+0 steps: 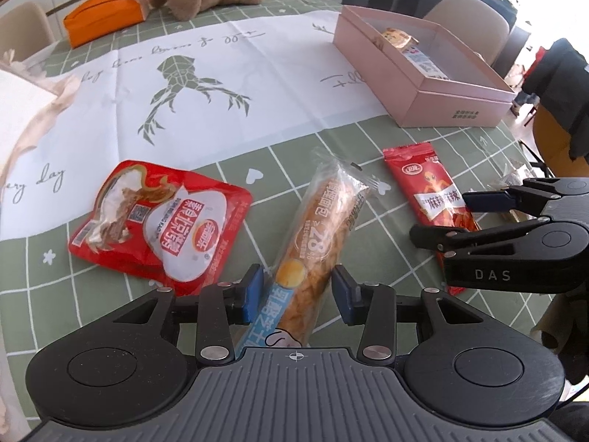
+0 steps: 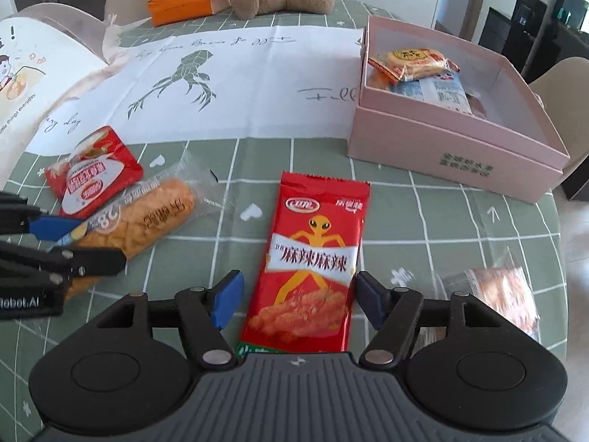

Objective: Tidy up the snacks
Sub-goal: 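Lift the bread stick with the left tool while the right tool regrips the red strip packet, then carry both packets over the pink box and open both tools to drop them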

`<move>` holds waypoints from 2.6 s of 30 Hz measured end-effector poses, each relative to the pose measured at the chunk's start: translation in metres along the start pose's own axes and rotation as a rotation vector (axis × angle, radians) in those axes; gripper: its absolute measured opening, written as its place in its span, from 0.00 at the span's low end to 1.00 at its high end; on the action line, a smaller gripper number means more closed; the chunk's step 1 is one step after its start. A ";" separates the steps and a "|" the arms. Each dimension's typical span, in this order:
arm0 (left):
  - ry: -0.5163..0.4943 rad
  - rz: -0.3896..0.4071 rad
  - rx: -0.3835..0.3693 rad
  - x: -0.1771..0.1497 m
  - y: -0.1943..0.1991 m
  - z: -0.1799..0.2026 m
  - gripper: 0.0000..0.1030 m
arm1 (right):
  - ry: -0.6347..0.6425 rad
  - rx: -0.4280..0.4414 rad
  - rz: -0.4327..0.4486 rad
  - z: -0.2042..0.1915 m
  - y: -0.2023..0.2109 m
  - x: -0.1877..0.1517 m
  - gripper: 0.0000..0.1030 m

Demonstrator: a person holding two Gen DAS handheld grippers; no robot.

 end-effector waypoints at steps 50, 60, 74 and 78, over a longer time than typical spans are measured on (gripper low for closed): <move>0.282 -0.057 0.247 0.040 -0.061 0.076 0.45 | 0.252 0.208 0.186 0.066 -0.007 -0.022 1.00; 0.089 -0.078 0.161 0.037 -0.062 0.085 0.48 | 0.228 0.188 0.151 0.071 -0.003 -0.028 0.98; 0.226 -0.053 0.071 -0.002 -0.021 0.049 0.33 | 0.088 0.078 0.096 0.064 -0.013 0.001 0.78; 0.231 -0.055 0.059 -0.005 -0.018 0.050 0.34 | 0.113 0.084 0.060 0.058 -0.013 0.002 0.78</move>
Point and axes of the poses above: each gripper's, at about its wrist camera, not at the fingertips, and y roughly against the way its jaws point, z to its right, x to its top, the point moved 10 cm from there along -y, roughly the way its jaws point, and after that the axes turned 10 degrees about -x, right-handed, at the moved point
